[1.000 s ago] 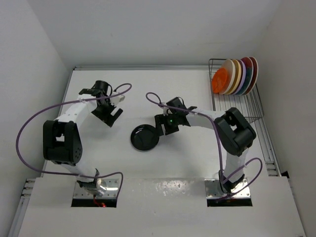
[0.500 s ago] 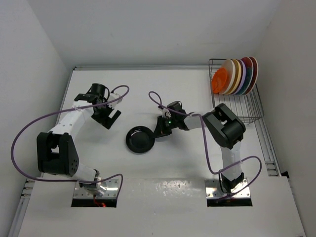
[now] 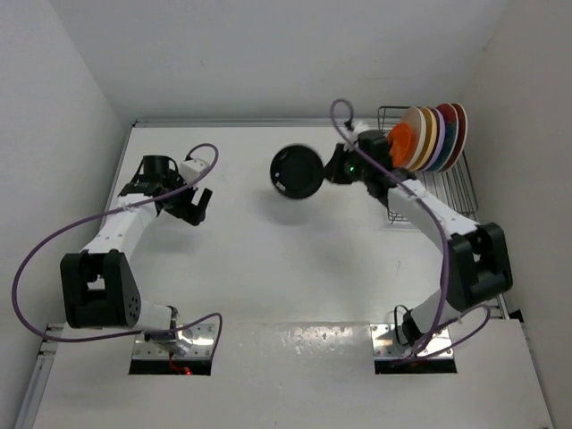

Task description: Load the plates into the dish rack

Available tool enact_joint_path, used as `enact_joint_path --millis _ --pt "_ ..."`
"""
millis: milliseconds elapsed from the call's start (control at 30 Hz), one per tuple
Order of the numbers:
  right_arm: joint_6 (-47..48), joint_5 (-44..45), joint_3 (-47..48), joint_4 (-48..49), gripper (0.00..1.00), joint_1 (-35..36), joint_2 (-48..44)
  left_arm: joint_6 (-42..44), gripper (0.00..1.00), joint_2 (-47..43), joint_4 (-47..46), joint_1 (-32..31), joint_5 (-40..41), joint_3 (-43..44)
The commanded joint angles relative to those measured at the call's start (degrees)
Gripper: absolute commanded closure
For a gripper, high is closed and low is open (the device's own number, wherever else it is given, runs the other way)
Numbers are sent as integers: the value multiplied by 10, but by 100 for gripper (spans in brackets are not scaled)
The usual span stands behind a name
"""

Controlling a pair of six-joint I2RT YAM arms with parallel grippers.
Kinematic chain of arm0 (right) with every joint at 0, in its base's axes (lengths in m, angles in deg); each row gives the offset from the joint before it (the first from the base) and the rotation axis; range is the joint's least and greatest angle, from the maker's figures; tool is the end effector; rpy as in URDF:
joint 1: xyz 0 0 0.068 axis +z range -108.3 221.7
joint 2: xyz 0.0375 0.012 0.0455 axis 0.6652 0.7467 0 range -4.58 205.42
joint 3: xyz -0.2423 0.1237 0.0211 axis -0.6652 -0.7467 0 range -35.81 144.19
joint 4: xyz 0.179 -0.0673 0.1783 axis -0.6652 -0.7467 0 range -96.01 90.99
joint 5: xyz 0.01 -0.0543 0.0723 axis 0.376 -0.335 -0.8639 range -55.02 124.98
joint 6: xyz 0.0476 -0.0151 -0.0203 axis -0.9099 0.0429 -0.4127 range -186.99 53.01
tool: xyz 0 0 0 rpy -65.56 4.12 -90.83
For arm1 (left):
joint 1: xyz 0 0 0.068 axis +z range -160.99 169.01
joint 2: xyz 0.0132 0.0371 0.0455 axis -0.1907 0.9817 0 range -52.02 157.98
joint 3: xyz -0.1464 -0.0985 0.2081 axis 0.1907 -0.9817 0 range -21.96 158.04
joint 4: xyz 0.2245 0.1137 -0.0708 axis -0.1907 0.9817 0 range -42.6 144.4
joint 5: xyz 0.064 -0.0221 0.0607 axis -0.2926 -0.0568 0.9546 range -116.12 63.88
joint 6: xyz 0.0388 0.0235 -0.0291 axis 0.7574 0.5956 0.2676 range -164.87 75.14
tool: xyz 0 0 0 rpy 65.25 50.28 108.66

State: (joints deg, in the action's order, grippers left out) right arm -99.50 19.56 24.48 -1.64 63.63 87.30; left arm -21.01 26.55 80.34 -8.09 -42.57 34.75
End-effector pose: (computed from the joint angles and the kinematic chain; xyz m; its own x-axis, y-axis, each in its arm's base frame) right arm 0.3289 0.1427 0.2392 -0.7430 0.2592 -0.6171 -0.1954 0.7978 0.5704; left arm 0.2799 0.0041 0.2483 -0.7002 0.3528 -0.6207 0.4347 0.9003 0.0215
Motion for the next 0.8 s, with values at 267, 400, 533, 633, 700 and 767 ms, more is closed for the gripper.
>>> enact_joint_path --millis 267,400,533,633,700,767 --pt "244 404 245 -82 100 -174 -13 -54 3 75 -79 -9 92 5" --pt "309 536 283 -34 100 -182 45 -59 3 91 -79 -3 86 17" --pt "313 552 275 3 100 -182 89 -59 3 114 -69 -3 86 37" --pt "308 577 272 15 100 -172 119 -59 3 127 -68 -3 86 43" --pt "319 588 268 22 100 -161 138 -59 3 133 -68 -3 91 48" --pt "322 603 265 51 100 -156 153 -59 3 138 -68 -3 92 48"
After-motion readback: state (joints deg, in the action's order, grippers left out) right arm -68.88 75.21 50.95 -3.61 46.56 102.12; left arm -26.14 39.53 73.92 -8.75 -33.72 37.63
